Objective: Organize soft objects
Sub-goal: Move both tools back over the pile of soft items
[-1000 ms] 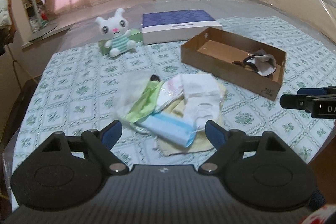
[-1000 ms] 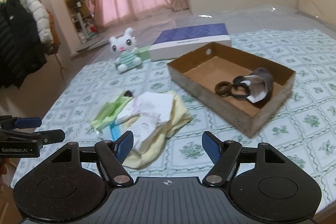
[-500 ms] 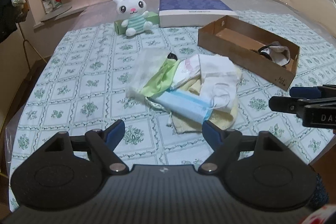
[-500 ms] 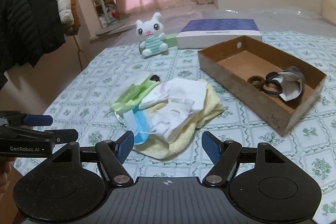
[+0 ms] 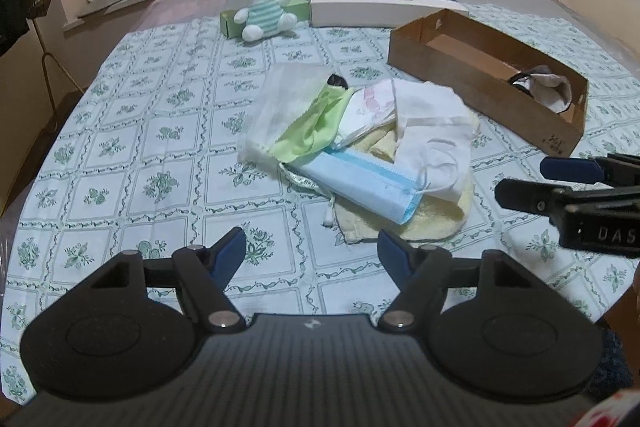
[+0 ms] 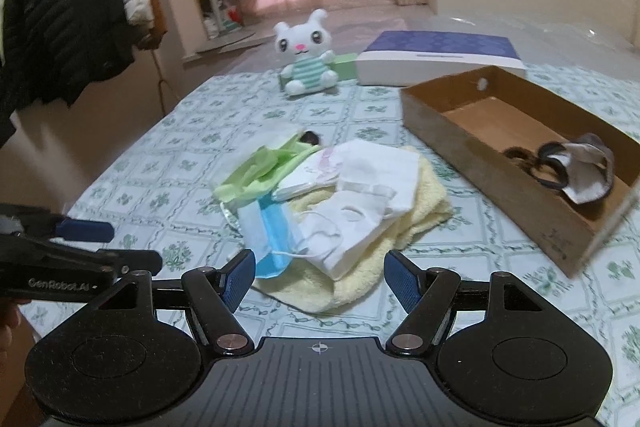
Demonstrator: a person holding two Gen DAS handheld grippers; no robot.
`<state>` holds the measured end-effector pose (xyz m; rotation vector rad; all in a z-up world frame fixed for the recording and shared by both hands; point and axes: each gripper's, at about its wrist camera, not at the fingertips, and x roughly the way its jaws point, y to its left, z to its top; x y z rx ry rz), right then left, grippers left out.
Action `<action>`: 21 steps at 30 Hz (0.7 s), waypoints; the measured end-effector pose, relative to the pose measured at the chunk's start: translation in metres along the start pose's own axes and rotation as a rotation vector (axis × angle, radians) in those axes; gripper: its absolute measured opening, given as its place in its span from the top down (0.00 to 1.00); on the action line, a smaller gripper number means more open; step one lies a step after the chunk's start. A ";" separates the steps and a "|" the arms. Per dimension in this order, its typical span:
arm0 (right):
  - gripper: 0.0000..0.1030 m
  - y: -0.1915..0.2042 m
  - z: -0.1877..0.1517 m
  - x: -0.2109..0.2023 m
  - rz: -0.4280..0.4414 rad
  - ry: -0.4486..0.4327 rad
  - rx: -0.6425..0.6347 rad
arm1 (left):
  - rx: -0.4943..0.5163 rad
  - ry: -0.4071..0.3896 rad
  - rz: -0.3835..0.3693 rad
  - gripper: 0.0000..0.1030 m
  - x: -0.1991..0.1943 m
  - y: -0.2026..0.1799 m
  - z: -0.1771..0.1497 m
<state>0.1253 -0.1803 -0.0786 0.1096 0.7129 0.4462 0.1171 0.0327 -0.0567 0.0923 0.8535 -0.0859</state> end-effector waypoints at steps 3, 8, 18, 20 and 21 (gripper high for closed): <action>0.36 0.007 -0.002 0.014 0.035 0.016 -0.021 | -0.008 0.016 0.004 0.33 0.007 0.003 -0.002; 0.41 0.015 -0.007 0.041 0.097 0.066 -0.003 | -0.028 0.042 0.013 0.33 0.019 0.012 -0.005; 0.41 0.018 -0.013 0.091 0.117 0.110 0.106 | -0.067 0.079 0.031 0.35 0.042 0.030 -0.007; 0.42 0.018 -0.012 0.095 0.117 0.095 0.121 | -0.073 0.080 0.034 0.35 0.047 0.033 -0.006; 0.44 0.018 -0.012 0.097 0.119 0.084 0.125 | -0.076 0.080 0.036 0.35 0.049 0.035 -0.005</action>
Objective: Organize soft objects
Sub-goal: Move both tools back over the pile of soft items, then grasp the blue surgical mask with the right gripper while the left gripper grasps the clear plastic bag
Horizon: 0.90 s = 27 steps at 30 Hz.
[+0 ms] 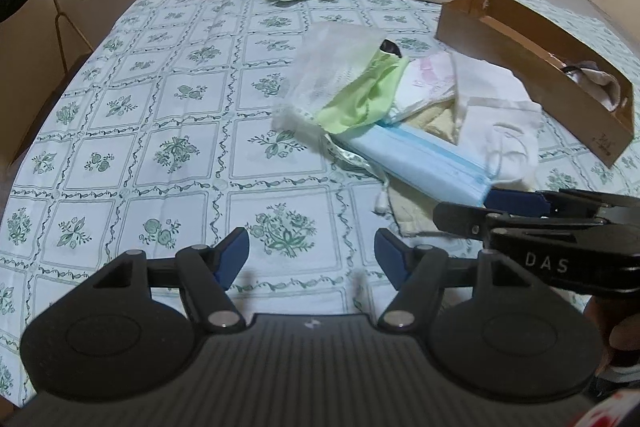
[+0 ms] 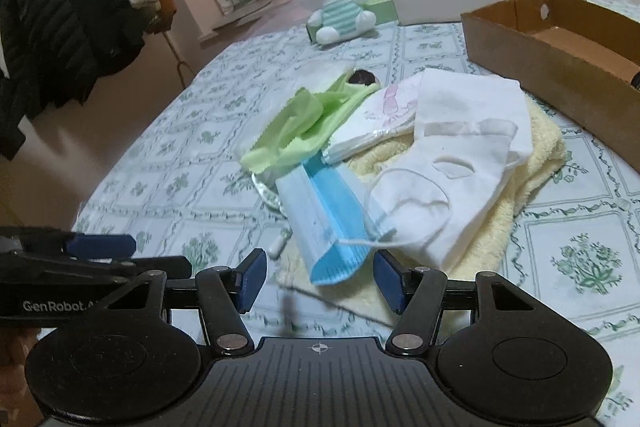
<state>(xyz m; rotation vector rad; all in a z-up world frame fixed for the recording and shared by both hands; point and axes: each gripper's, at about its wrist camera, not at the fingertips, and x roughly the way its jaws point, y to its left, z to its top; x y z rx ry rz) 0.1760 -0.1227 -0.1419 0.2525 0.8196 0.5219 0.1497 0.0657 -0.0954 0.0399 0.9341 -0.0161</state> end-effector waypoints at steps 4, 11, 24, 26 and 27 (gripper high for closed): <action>0.63 0.000 0.002 0.008 -0.014 -0.019 0.003 | -0.011 0.006 0.007 0.37 0.010 0.004 0.003; 0.99 0.006 0.002 -0.001 0.003 -0.075 -0.059 | -0.016 0.016 0.006 0.38 0.018 0.005 0.004; 1.00 0.015 0.011 -0.086 0.033 -0.161 -0.161 | -0.007 -0.005 0.003 0.38 0.006 0.001 0.006; 1.00 0.013 0.012 -0.100 0.031 -0.181 -0.163 | 0.000 -0.013 0.000 0.38 0.003 -0.002 0.007; 1.00 0.011 0.013 -0.107 0.030 -0.193 -0.159 | 0.003 -0.017 -0.002 0.38 0.002 -0.003 0.008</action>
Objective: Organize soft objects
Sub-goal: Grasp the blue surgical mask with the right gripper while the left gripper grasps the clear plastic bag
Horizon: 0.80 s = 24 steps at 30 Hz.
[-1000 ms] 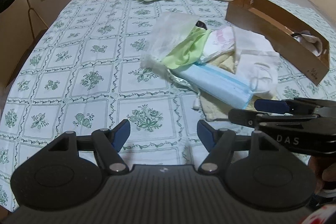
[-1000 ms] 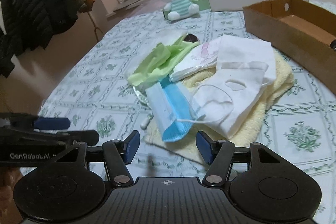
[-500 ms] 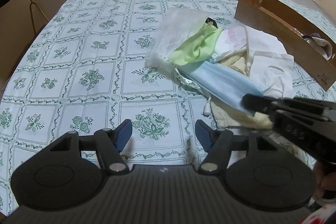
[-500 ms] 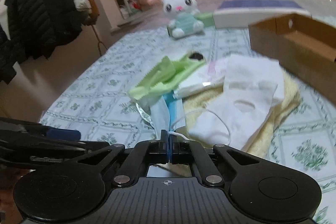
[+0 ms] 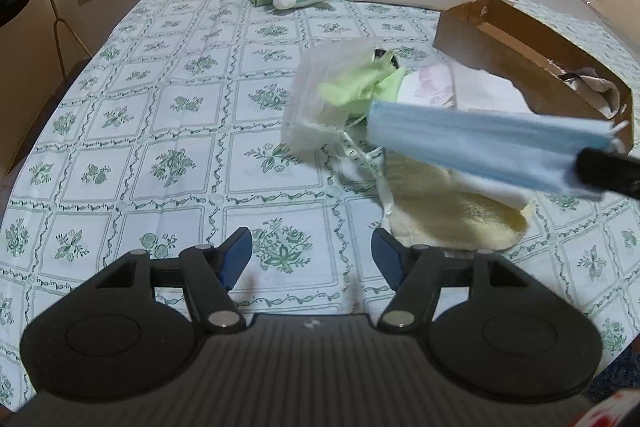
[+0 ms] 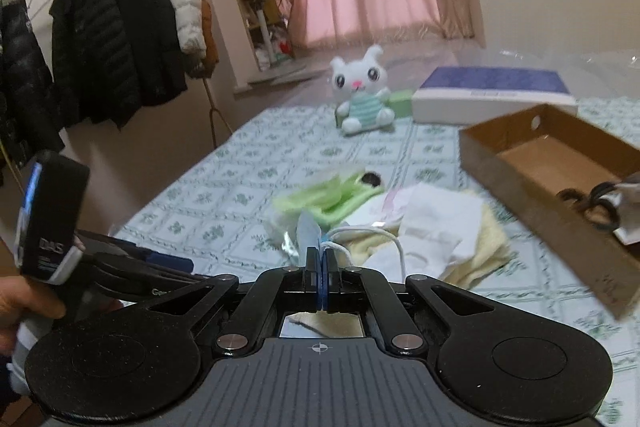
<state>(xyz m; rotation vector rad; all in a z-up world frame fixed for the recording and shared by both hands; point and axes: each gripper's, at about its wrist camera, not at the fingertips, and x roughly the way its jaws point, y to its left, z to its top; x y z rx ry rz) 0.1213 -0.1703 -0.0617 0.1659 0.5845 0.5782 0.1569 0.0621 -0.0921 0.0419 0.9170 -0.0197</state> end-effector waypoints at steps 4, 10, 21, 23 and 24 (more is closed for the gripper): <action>1.00 -0.007 0.005 -0.023 -0.016 -0.041 0.021 | 0.013 -0.016 -0.006 0.38 -0.007 -0.007 0.002; 1.00 -0.020 0.011 -0.045 -0.073 -0.095 0.051 | 0.038 -0.043 -0.010 0.38 -0.013 -0.014 0.008; 1.00 -0.061 0.037 -0.029 -0.192 -0.202 0.087 | 0.086 -0.127 -0.006 0.38 0.005 -0.003 0.057; 1.00 -0.069 0.044 -0.021 -0.209 -0.214 0.091 | 0.096 -0.142 -0.018 0.38 0.014 0.001 0.070; 1.00 -0.073 0.047 -0.016 -0.216 -0.220 0.092 | 0.101 -0.146 -0.027 0.38 0.019 0.002 0.076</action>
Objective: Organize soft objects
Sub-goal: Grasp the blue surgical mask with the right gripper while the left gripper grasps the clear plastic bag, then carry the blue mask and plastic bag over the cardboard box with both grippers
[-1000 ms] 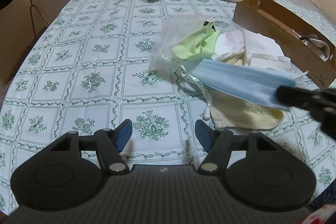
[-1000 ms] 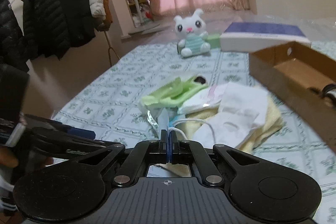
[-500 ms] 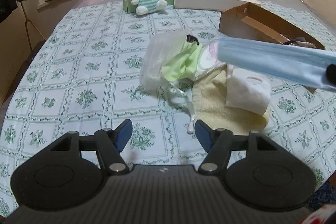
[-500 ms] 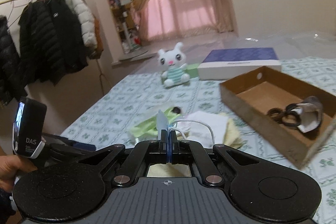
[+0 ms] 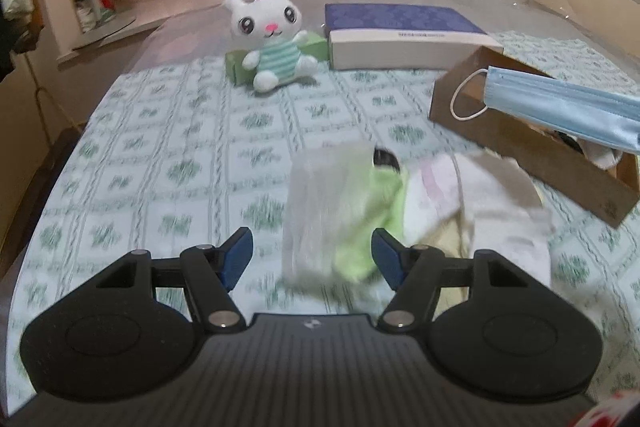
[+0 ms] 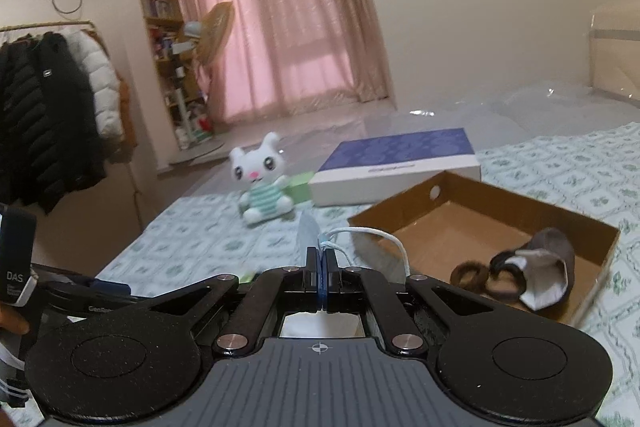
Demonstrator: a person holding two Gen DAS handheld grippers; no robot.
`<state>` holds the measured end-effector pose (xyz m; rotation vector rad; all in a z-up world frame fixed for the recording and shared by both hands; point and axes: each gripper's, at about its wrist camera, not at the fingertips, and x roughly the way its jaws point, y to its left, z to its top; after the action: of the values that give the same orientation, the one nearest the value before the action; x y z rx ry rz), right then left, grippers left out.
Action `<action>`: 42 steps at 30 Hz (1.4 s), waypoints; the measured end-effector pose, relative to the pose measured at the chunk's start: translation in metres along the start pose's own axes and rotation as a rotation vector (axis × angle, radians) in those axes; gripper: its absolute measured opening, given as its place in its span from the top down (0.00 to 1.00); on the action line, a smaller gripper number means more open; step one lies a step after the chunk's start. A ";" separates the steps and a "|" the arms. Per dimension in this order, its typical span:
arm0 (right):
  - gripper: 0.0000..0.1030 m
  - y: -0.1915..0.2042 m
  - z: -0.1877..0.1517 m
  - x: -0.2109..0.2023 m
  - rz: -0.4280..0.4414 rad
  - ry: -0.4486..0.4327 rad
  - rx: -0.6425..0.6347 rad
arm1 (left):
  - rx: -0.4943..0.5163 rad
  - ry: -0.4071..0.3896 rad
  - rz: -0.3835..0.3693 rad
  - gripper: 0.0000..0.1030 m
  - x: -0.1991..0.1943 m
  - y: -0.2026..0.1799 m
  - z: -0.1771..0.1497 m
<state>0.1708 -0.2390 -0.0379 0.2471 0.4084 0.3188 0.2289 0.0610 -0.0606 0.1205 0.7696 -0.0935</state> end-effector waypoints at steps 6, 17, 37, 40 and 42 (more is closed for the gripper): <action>1.00 -0.011 0.004 0.032 -0.021 0.002 0.004 | 0.009 0.014 -0.101 0.38 0.048 0.014 0.028; 1.00 -0.029 -0.006 0.056 -0.045 0.038 0.017 | 0.074 0.111 -0.124 0.64 0.107 -0.001 0.028; 1.00 -0.046 0.014 0.009 -0.040 -0.031 0.020 | 0.003 -0.060 -0.075 0.99 0.018 0.030 0.070; 1.00 -0.053 0.020 -0.001 -0.047 -0.047 0.015 | 0.022 -0.090 -0.086 0.99 0.007 0.014 0.086; 1.00 -0.058 0.023 -0.008 -0.058 -0.053 0.011 | 0.033 -0.108 -0.108 0.99 0.004 -0.002 0.097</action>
<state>0.1885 -0.2993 -0.0324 0.2536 0.3642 0.2521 0.2979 0.0456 0.0059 0.1042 0.6666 -0.2132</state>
